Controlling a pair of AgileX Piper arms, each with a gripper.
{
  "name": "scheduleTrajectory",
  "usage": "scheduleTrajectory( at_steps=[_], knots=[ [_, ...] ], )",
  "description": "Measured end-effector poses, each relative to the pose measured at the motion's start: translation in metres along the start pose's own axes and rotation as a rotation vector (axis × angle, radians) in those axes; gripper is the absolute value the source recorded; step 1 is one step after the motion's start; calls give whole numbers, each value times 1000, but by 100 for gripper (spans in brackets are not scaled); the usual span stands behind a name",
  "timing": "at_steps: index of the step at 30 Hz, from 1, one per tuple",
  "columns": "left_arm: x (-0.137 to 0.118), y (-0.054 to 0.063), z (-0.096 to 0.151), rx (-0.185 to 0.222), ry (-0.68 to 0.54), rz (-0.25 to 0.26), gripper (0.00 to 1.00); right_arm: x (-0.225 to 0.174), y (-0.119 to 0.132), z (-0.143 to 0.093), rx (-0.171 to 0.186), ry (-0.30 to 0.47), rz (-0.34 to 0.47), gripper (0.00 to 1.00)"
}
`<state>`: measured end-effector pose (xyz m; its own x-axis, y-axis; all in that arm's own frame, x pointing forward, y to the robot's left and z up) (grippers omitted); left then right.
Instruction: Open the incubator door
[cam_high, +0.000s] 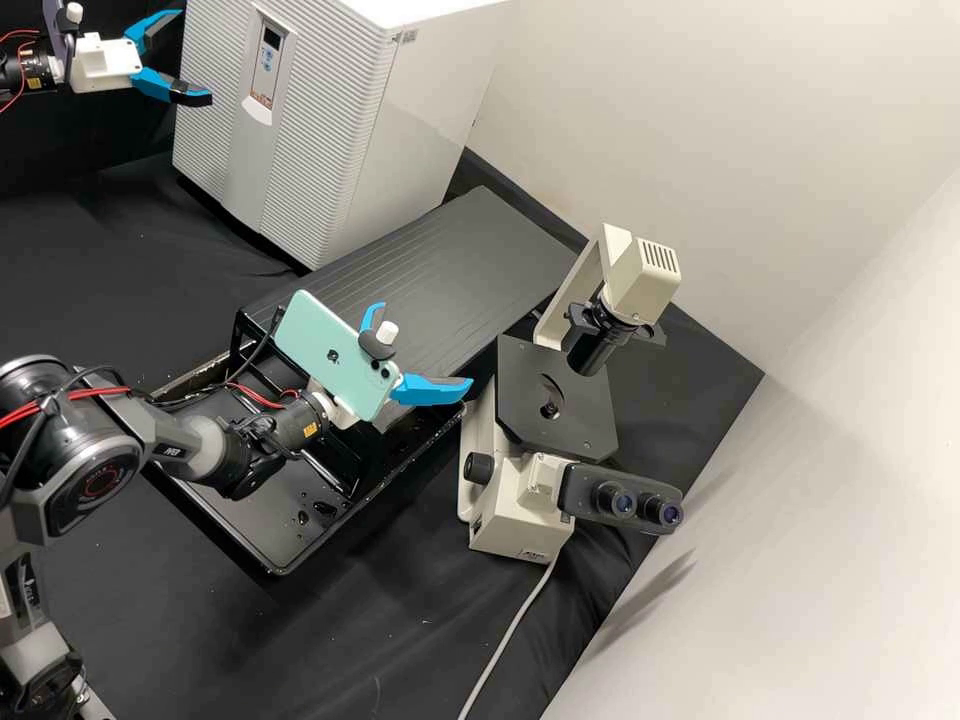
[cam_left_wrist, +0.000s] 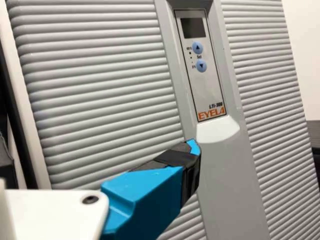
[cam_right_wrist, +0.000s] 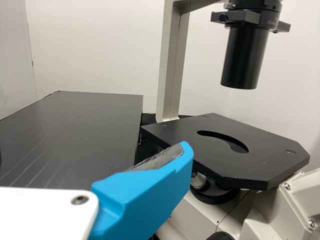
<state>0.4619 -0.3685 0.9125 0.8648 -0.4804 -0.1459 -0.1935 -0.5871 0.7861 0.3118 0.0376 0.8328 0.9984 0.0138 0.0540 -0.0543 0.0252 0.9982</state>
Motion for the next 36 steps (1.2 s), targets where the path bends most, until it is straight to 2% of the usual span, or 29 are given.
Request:
scheduleTrajectory(
  at_steps=[7, 19, 29, 36],
  knots=[
    [2, -14, 1, -26, -4, -17, 100, 0, 0, 0, 0, 0, 0, 100],
    [6, -27, 13, -60, -25, -43, 100, 0, 0, 0, 0, 0, 0, 100],
    [5, -27, 13, -63, -23, -43, 100, 0, 0, 0, 0, 0, 0, 100],
    [4, -33, 13, -73, -22, -50, 100, 0, 0, 0, 0, 0, 0, 100]
  ],
)
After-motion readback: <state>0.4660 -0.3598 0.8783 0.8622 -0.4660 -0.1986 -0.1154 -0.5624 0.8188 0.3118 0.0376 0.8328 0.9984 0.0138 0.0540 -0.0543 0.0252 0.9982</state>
